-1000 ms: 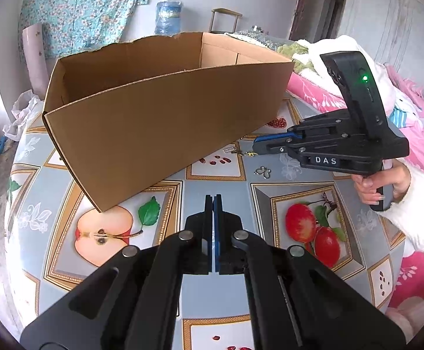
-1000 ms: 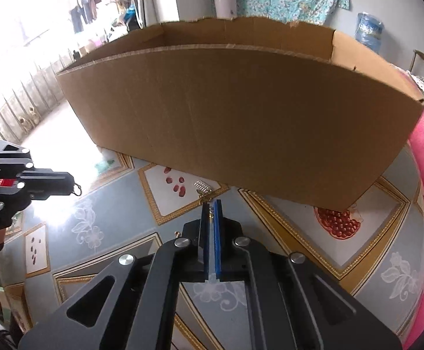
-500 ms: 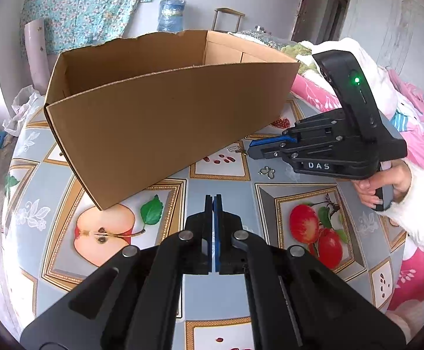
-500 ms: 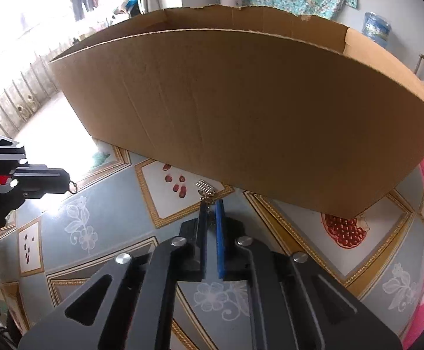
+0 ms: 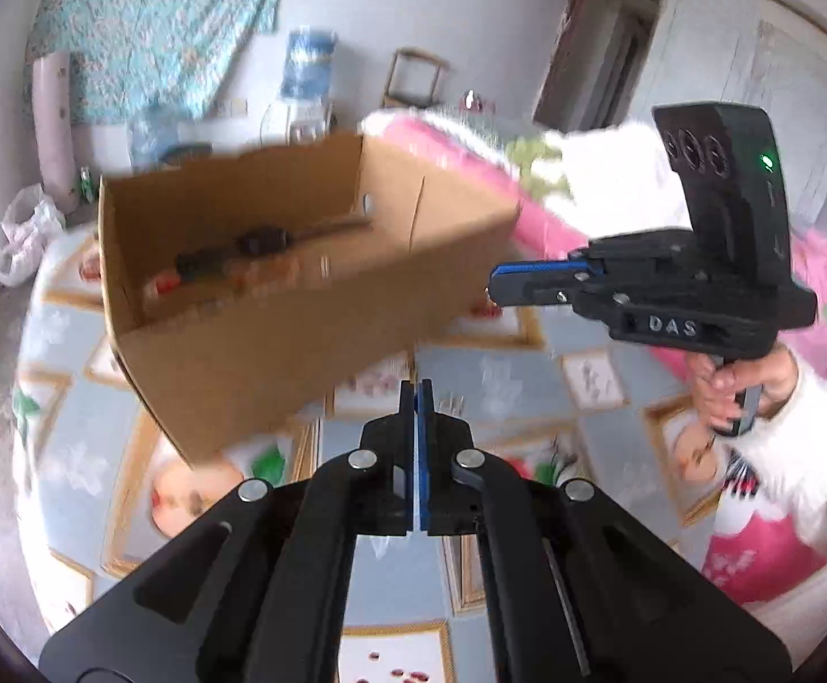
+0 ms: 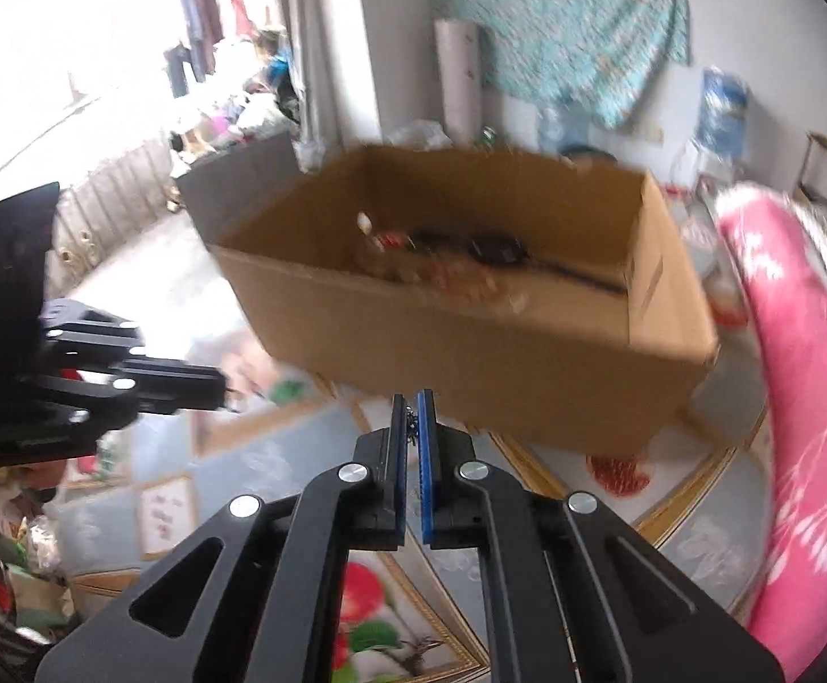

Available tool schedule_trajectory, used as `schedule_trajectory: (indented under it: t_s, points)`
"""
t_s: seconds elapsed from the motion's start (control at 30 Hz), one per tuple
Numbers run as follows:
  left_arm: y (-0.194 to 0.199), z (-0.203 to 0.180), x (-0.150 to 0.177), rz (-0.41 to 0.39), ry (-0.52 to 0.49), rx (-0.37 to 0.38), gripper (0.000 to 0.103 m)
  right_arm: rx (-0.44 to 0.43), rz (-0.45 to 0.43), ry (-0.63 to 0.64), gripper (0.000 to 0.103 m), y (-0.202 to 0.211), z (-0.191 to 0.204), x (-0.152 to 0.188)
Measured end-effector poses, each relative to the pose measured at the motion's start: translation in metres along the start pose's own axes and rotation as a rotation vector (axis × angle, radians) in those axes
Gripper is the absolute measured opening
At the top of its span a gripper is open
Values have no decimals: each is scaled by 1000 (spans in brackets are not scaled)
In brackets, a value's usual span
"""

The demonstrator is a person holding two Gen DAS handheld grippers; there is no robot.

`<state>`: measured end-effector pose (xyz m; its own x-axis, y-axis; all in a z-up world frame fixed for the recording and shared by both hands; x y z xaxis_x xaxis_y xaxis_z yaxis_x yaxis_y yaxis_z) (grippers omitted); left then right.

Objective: Organize jewelry
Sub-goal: 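Carry both gold pieces over the box and open both tools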

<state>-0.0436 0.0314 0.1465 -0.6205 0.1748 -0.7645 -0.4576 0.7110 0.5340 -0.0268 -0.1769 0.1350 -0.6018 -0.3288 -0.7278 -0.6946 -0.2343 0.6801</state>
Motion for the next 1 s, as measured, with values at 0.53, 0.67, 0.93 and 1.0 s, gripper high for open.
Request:
schedule_trajectory:
  t_s: [0.53, 0.67, 0.93, 1.0]
  points:
    - [-164, 176, -129, 355, 612, 69, 0, 64, 477, -149, 4, -200, -68, -107]
    - [-188, 192, -135, 382, 654, 57, 0, 88, 583, -109, 4, -227, -70, -105]
    - [-220, 218, -129, 431, 706, -14, 0, 129, 654, -51, 5, -260, -62, -103]
    - [-218, 222, -129, 420, 698, -24, 0, 117, 678, -53, 5, -265, -60, -101]
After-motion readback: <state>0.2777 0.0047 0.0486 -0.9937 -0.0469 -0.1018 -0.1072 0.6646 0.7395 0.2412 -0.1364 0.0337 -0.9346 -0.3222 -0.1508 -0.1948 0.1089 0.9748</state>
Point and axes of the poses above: each gripper's, at about its wrist camera, not at the fingertips, and y roughly against the way its jaws point, z to its left, x to its underside, the point moved 1 cm from there along -y, roughly the way its jaws point, and after that the axes turned 15 degrees about x, right-handed, at the moved point
